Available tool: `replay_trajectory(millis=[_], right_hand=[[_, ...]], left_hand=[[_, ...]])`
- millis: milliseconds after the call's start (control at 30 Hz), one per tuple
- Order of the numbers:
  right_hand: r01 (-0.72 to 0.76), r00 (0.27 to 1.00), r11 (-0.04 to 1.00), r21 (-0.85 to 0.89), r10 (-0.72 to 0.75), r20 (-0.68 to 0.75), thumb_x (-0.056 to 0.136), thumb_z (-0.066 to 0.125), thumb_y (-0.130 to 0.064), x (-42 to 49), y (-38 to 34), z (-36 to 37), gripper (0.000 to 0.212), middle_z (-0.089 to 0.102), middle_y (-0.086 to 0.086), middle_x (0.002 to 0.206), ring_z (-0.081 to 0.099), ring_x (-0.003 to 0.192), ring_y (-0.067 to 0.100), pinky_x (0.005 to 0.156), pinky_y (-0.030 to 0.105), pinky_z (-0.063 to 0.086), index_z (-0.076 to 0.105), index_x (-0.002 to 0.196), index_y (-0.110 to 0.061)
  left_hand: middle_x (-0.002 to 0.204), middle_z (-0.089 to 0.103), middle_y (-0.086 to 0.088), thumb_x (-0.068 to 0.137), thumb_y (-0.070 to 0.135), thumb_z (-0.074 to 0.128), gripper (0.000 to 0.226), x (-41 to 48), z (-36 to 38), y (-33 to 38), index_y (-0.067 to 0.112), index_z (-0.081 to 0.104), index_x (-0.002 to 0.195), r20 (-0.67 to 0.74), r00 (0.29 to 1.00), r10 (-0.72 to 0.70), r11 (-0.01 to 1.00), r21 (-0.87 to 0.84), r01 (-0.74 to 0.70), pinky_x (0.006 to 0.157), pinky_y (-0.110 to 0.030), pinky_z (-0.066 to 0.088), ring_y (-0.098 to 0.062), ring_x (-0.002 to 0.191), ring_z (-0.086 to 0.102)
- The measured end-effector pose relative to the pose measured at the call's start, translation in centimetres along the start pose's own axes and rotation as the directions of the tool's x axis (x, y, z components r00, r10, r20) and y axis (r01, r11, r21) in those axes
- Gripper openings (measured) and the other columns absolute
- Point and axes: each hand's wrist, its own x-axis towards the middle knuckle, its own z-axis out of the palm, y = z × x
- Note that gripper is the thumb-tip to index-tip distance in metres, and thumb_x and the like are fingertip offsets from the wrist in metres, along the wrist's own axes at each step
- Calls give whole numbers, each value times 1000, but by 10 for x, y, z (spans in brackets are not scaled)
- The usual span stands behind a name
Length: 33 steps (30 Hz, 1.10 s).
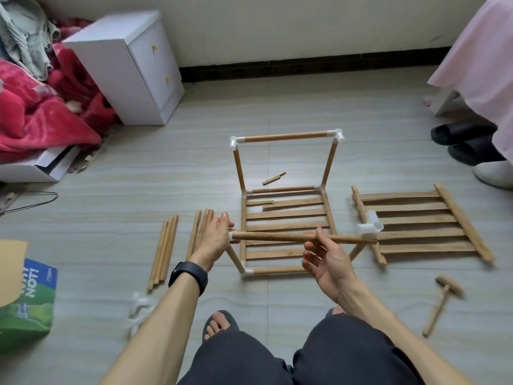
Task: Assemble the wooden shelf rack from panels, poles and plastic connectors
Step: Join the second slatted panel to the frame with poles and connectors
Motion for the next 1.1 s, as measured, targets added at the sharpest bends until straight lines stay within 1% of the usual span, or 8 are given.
replay_trajectory(millis=[133,267,400,533,700,900,1000,1100], right_hand=[[7,1000,999,32,-6,-25,101,59,-37,0,8,1,31,63,3,72,61,60,13,51,25,52,69,105,-8],[28,997,998,50,-24,-70,102,59,-36,-4,11,4,28,63,3,71,59,59,13,51,24,51,69,89,-13],[99,993,994,-39,-101,-57,101,60,-36,-6,13,6,31,65,4,72,61,61,15,52,27,52,71,80,-17],[169,986,967,-190,-166,27,101,60,-39,-5,7,10,30,68,3,74,64,65,14,56,28,54,74,92,-14],[95,994,965,-246,-80,68,100,58,-45,2,10,24,40,69,2,81,66,69,15,60,30,55,70,107,-8],[53,998,955,-291,-38,55,99,60,-47,7,-1,26,38,72,2,82,65,67,12,60,29,54,70,96,-10],[-2,998,957,-290,19,55,99,61,-46,9,-4,28,38,73,2,82,66,67,13,61,30,55,69,101,-8],[-43,996,955,-294,64,60,99,61,-45,11,-7,27,39,75,2,85,66,69,14,62,31,55,70,102,-7]], left_hand=[[119,68,-8,102,63,27,55,2,-4,-1,20,60,100,8,1000,9,1000,0,-9,87,-41,53,-20,98,73],[106,67,-4,103,61,30,52,5,-2,-3,17,59,100,8,1000,-10,998,-69,11,76,-34,50,-14,78,75],[90,74,-12,104,59,30,51,6,-1,-5,15,57,101,9,1000,-11,998,-56,11,75,-35,49,-20,84,72],[89,73,-10,104,58,32,51,6,0,-7,13,57,103,22,1000,15,1000,-13,-15,68,-32,46,-20,81,73],[87,67,-8,104,58,32,48,8,1,-10,14,50,96,-47,997,59,998,-20,-60,82,-42,53,-20,76,72],[89,68,-10,104,60,30,49,3,3,-14,16,49,92,-64,996,64,998,1,-64,89,-47,52,-20,80,73],[88,71,-10,104,58,31,46,2,0,-13,17,49,93,-53,998,40,999,-5,-40,92,-48,52,-18,79,73],[89,72,-10,104,58,32,45,2,-2,-11,18,51,97,-43,999,8,1000,13,-7,99,-53,49,-25,91,72]])
